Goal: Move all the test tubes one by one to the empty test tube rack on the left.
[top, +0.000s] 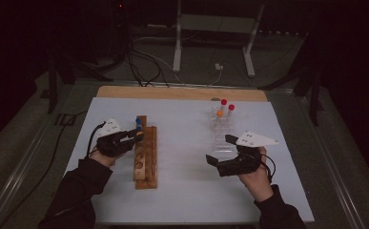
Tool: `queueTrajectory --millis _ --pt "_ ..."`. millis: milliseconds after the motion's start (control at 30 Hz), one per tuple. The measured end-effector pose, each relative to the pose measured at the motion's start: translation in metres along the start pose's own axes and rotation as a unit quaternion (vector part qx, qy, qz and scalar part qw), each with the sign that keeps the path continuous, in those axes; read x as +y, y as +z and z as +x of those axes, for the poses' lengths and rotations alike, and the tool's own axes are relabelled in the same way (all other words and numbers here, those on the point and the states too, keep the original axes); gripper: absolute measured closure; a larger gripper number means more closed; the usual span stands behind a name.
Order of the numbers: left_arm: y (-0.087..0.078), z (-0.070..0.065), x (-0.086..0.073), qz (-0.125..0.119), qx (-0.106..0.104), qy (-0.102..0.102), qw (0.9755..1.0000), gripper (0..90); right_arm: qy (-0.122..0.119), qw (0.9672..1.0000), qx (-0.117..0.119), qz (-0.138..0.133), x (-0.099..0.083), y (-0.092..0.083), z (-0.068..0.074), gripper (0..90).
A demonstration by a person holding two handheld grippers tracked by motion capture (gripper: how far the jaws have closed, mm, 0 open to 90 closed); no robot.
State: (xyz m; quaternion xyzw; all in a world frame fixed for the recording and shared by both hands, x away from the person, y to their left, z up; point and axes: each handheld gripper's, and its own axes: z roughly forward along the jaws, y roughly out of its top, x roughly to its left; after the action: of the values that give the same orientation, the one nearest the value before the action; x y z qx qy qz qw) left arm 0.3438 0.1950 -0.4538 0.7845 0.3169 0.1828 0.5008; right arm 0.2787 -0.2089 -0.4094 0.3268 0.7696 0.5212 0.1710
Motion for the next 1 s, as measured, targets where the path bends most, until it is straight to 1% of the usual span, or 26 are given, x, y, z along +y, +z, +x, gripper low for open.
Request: queueTrajectory --millis 33,67,100,133,200,233,267,367,400,433,467,500,567,667,700,733,767,800,833,867,900,933,967,1000 --pt "0.000 0.000 0.000 0.002 -0.001 0.002 1.0000 69.6 -0.001 1.0000 -0.001 -0.001 0.001 0.000 0.000 0.0" --pt "-0.001 -0.001 0.001 0.000 -0.002 0.003 1.0000 66.1 -0.002 1.0000 -0.001 -0.002 0.002 -0.001 0.000 0.0" --pt "-0.002 -0.003 0.002 -0.003 -0.003 0.005 1.0000 58.7 -0.003 1.0000 -0.001 -0.003 0.004 -0.002 0.000 0.0" --pt "-0.003 -0.006 0.003 -0.004 -0.003 0.010 0.9999 53.9 -0.005 1.0000 -0.002 -0.004 0.006 -0.003 0.000 0.0" --pt "-0.006 -0.010 0.006 -0.011 -0.013 0.013 0.9998 44.1 -0.009 0.9999 -0.004 -0.007 0.009 -0.004 -0.001 0.0" --pt "-0.008 -0.012 0.008 -0.013 -0.010 0.016 0.9997 39.9 -0.010 0.9999 -0.005 -0.007 0.011 -0.005 -0.002 0.0" --pt "-0.011 -0.015 0.009 -0.017 -0.012 0.017 0.9996 34.8 -0.010 0.9999 -0.007 -0.009 0.014 -0.005 -0.003 0.0" --pt "-0.017 -0.022 0.013 -0.023 -0.022 0.018 0.9993 21.1 -0.007 0.9999 -0.011 -0.011 0.019 -0.006 -0.011 0.0" --pt "-0.019 -0.024 0.014 -0.025 -0.030 0.018 0.9991 15.9 -0.003 0.9998 -0.013 -0.012 0.020 -0.005 -0.014 0.0" --pt "-0.021 -0.026 0.014 -0.026 -0.033 0.018 0.9990 14.8 -0.001 0.9999 -0.014 -0.009 0.021 -0.004 -0.018 0.0" --pt "-0.023 -0.029 0.015 -0.026 -0.036 0.019 0.9988 10.7 -0.001 0.9999 -0.014 -0.006 0.022 -0.002 -0.022 0.0" --pt "-0.024 -0.031 0.015 -0.026 -0.044 0.020 0.9985 7.0 -0.002 0.9999 -0.015 -0.005 0.022 -0.001 -0.026 0.0" --pt "-0.026 -0.034 0.015 -0.027 -0.051 0.022 0.9981 2.7 0.005 0.9998 -0.020 -0.006 0.022 0.003 -0.035 0.1" --pt "-0.030 -0.037 0.014 -0.036 -0.059 0.025 0.9973 2.0 0.003 0.9992 -0.038 0.005 0.020 0.011 -0.047 0.4" --pt "-0.030 -0.037 0.014 -0.036 -0.059 0.025 0.9973 2.0 0.006 0.9990 -0.043 0.011 0.018 0.013 -0.051 3.8" --pt "-0.032 -0.038 0.014 -0.040 -0.061 0.024 0.9971 2.0 0.006 0.9988 -0.047 0.014 0.016 0.015 -0.056 5.1" --pt "-0.034 -0.037 0.014 -0.043 -0.059 0.024 0.9970 2.0 0.009 0.9983 -0.056 0.016 0.014 0.018 -0.059 5.9" --pt "-0.034 -0.037 0.014 -0.043 -0.059 0.024 0.9970 2.0 0.009 0.9983 -0.056 0.016 0.014 0.018 -0.059 5.9" --pt "-0.036 -0.037 0.014 -0.045 -0.056 0.022 0.9972 2.0 0.017 0.9973 -0.067 0.025 0.007 0.026 -0.069 7.5" --pt "-0.038 -0.036 0.014 -0.047 -0.057 0.021 0.9971 2.0 0.017 0.9973 -0.067 0.025 0.007 0.026 -0.069 7.5" --pt "-0.040 -0.035 0.013 -0.051 -0.057 0.015 0.9969 2.0 0.024 0.9962 -0.078 0.030 0.003 0.031 -0.076 17.2" --pt "-0.040 -0.035 0.013 -0.051 -0.057 0.015 0.9969 2.0 0.024 0.9962 -0.078 0.030 0.003 0.031 -0.076 17.2" --pt "-0.040 -0.034 0.013 -0.052 -0.058 0.013 0.9969 2.0 0.029 0.9949 -0.088 0.040 -0.001 0.037 -0.083 20.2" --pt "-0.041 -0.032 0.013 -0.055 -0.058 0.007 0.9967 2.0 0.030 0.9945 -0.090 0.045 -0.002 0.040 -0.086 24.8"
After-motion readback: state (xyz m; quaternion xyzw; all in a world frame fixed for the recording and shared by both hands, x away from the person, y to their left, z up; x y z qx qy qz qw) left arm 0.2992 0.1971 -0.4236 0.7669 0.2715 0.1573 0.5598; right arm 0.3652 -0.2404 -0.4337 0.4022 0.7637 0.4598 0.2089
